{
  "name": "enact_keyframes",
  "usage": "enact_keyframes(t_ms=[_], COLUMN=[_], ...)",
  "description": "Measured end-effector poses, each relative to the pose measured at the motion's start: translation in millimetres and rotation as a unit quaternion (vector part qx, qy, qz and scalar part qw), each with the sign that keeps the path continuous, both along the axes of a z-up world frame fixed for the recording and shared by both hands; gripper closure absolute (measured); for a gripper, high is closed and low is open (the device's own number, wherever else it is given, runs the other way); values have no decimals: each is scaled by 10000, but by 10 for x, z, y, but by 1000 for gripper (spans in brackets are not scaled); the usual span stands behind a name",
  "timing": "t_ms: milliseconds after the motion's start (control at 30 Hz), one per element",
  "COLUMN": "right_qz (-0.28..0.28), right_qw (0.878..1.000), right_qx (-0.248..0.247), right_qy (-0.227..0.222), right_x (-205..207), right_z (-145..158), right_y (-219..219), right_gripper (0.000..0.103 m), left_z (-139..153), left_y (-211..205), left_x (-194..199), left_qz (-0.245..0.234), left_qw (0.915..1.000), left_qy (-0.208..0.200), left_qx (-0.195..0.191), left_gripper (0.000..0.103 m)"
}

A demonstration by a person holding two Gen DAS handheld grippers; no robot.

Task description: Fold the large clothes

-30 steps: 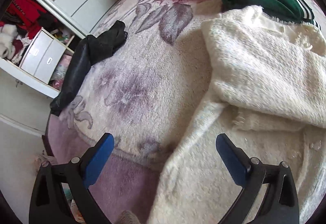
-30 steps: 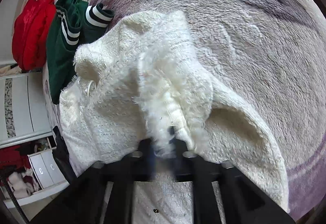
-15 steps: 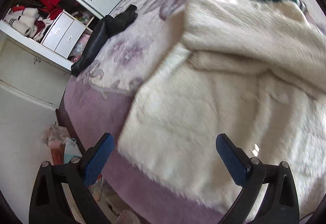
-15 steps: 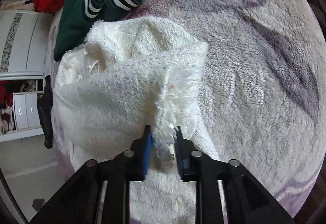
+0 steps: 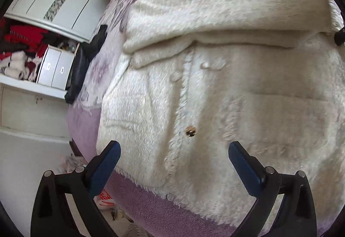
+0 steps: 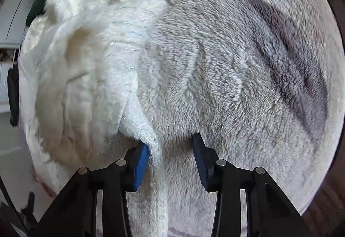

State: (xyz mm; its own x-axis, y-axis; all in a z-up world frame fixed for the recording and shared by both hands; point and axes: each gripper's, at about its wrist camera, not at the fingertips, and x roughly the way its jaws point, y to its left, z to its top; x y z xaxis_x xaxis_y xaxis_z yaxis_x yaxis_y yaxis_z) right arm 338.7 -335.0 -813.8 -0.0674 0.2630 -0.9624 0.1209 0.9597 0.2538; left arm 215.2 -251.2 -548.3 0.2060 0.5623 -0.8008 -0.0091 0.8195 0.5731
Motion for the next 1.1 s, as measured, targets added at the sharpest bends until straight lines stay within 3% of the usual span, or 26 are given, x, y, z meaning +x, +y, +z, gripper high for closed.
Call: enact_keyframes(t_ms=[100,200,300,467,567,667,700,900,1000,1067,1100], right_qz=[610,777,446,-585,-1058,-1340,-1370,-1328,-1221,-1114,-1023], right_qw=[9955,9891,9891,9848,9784,9760,9757,9796,9840,9879,9910], right_qx=[-686,-1219,-1399,-1562,-1657,-1578,-1569,-1407,-1211,-1005,-805], right_qy=[-224,-276,-68,485,632,674,685,544,468,384,307], right_x=[-290,-692,-1066,-1525,-1658,-1682,-1659,-1348,-1153,-1011,-917], right_z=[405,658,722,666,596,580,570,544,485,459,443], right_y=[-99,-406,-848,-1720,-2124,-2379,-2403,-2325,-2154,-1929,-1861], right_gripper=[46,40,40,40,40,40,40,40,40,40,40], left_z=[81,163,190,-113,-503,-764,-835,-778,-617,-489,-431], left_y=[-290,-709,-1246,-2025,-2252,-2166,-2088,-1637,-1437,-1331,-1295], left_x=[-42,-192,-441,-914,-1080,-980,-874,-246,-103,-87,-113], left_qz=[-295,-833,-1581,-2675,-3203,-3280,-3180,-2272,-1990,-1951,-1941], left_qw=[9995,9957,9848,9618,9403,9233,9214,9454,9576,9592,9599], left_qy=[44,37,-34,298,551,367,299,199,18,-143,-215], left_qx=[68,416,721,509,1012,1967,2215,2328,2085,2043,2009], left_gripper=[0,0,0,0,0,0,0,0,1,10,22])
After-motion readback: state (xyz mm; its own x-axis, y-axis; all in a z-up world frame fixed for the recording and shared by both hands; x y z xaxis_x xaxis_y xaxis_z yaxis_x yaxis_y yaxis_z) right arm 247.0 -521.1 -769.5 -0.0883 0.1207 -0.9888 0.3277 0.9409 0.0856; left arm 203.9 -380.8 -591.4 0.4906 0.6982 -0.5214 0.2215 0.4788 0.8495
